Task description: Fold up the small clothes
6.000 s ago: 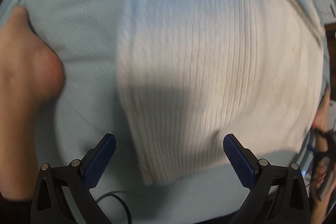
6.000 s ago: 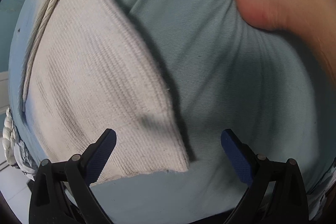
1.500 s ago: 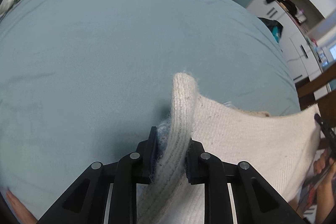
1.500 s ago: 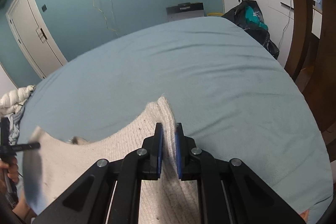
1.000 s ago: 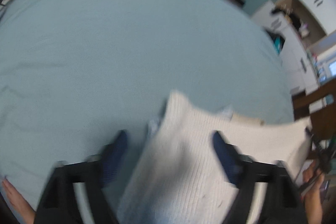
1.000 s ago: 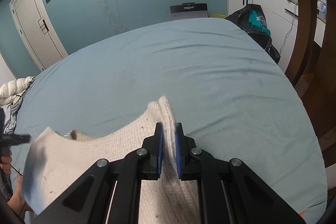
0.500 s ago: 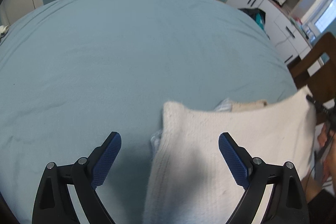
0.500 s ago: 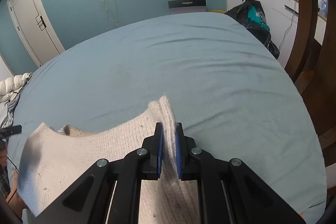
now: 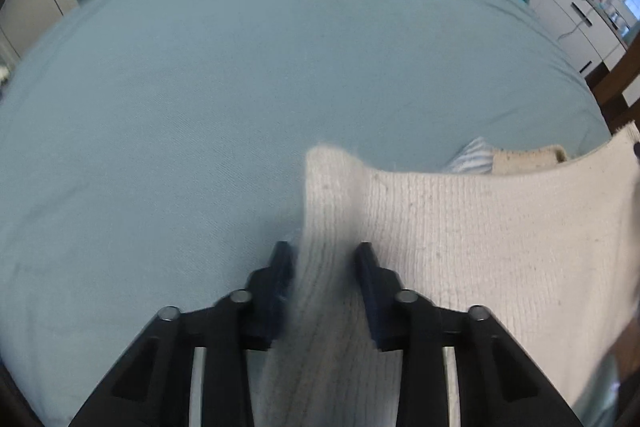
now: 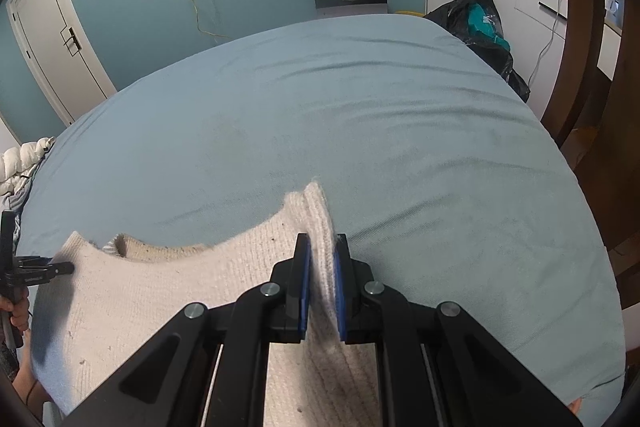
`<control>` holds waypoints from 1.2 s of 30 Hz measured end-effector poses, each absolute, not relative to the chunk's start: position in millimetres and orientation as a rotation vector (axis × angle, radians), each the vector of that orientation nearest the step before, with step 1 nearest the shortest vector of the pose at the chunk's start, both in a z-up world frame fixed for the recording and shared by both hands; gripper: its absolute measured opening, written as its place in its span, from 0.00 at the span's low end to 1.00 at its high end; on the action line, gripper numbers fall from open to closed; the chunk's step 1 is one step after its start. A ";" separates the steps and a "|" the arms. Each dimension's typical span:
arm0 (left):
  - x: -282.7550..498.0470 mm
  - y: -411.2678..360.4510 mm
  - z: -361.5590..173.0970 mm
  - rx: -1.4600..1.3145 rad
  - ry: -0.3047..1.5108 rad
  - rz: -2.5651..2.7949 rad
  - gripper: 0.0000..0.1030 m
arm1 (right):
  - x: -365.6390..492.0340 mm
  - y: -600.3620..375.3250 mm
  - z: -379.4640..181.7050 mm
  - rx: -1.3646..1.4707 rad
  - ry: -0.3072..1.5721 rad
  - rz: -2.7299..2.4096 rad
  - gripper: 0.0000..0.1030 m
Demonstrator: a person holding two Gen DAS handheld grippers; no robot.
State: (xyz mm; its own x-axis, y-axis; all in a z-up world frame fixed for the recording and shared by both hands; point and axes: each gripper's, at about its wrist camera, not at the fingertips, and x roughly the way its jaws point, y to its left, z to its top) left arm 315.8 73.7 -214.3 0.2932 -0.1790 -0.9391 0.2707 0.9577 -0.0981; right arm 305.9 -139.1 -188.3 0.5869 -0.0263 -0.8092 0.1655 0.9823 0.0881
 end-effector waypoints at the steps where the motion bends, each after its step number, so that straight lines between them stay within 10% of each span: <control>1: 312.1 74.0 -206.8 0.070 1.204 -0.303 0.17 | 303.6 -141.0 -187.8 0.162 0.932 -0.113 0.06; 13: 294.6 102.5 -120.4 -0.174 0.866 -0.282 0.08 | 274.1 -140.3 -139.1 0.189 0.733 -0.129 0.06; 27: 336.4 51.7 -235.4 0.026 1.127 -0.029 0.11 | 355.1 -161.5 -272.9 0.221 1.091 -0.314 0.07; 30: 337.5 38.2 -230.0 0.066 1.171 -0.067 0.15 | 356.5 -170.7 -281.7 0.251 1.200 -0.273 0.22; 32: 332.2 45.6 -213.0 0.007 1.205 -0.066 0.35 | 344.7 -186.4 -260.5 0.310 1.177 -0.272 0.41; 34: 322.9 54.0 -192.8 -0.038 1.214 -0.055 0.95 | 330.9 -191.7 -236.2 0.274 1.163 -0.290 0.60; 36: 299.4 51.5 -162.6 0.006 1.129 -0.043 1.00 | 309.7 -185.5 -206.9 0.188 1.157 -0.287 0.70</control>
